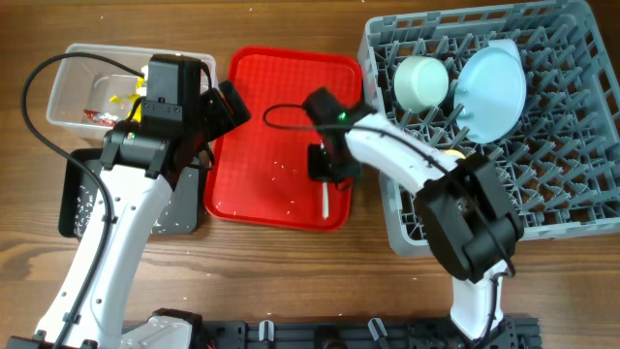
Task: Sort waste into correct bins and load items into the dishwasher rack
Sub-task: 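Lift the white spoon with the right gripper and drop it into the rack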
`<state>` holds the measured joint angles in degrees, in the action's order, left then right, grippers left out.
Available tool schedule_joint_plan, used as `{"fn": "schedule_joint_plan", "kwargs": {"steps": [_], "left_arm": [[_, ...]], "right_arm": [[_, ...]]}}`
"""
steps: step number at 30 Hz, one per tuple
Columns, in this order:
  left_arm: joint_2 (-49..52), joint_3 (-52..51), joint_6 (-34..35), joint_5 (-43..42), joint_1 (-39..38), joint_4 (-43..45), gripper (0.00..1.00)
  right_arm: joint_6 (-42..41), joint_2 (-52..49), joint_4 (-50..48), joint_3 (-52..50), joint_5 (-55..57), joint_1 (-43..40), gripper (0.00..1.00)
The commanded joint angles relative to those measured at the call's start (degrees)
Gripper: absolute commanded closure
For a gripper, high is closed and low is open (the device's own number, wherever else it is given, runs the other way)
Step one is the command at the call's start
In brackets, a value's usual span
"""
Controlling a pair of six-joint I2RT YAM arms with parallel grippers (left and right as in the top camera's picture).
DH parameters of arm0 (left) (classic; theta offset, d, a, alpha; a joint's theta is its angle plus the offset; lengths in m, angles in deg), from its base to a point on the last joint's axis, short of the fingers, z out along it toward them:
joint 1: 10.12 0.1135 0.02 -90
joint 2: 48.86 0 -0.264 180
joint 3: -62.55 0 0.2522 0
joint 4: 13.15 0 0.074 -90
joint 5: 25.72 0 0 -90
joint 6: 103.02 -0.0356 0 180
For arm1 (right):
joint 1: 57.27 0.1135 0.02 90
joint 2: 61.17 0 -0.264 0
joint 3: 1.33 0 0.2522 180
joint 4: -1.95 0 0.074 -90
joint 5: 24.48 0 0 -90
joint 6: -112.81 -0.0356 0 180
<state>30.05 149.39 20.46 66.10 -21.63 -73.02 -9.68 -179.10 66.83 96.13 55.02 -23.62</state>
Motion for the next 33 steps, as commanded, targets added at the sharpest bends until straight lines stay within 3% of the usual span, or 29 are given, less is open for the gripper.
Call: {"fn": "schedule_joint_plan", "kwargs": {"steps": [1, 7, 12, 16, 24, 33], "left_arm": [[0.2, -0.2, -0.2, 0.2, 0.2, 0.1, 0.0], [0.2, -0.2, -0.2, 0.2, 0.2, 0.1, 0.0], [0.2, -0.2, -0.2, 0.2, 0.2, 0.1, 0.0], [0.2, -0.2, -0.2, 0.2, 0.2, 0.1, 0.0], [0.2, -0.2, -0.2, 0.2, 0.2, 0.1, 0.0], [0.2, -0.2, -0.2, 0.2, 0.2, 0.1, 0.0]], "right_arm": [[8.4, 1.8, 5.0, 9.1, -0.6, -3.6, 0.96], [21.0, 7.1, 13.7, 18.3, 0.5, -8.5, 0.96], [25.3, 11.1, 17.5, 19.0, 12.6, -14.1, 0.96], [31.6, 11.6, 21.1, 18.9, 14.8, -19.5, 0.96], [37.0, 11.3, 16.7, 17.9, 23.7, -26.8, 0.96], [39.4, 11.3, 14.3, 17.8, 23.8, -31.0, 0.96]]}}
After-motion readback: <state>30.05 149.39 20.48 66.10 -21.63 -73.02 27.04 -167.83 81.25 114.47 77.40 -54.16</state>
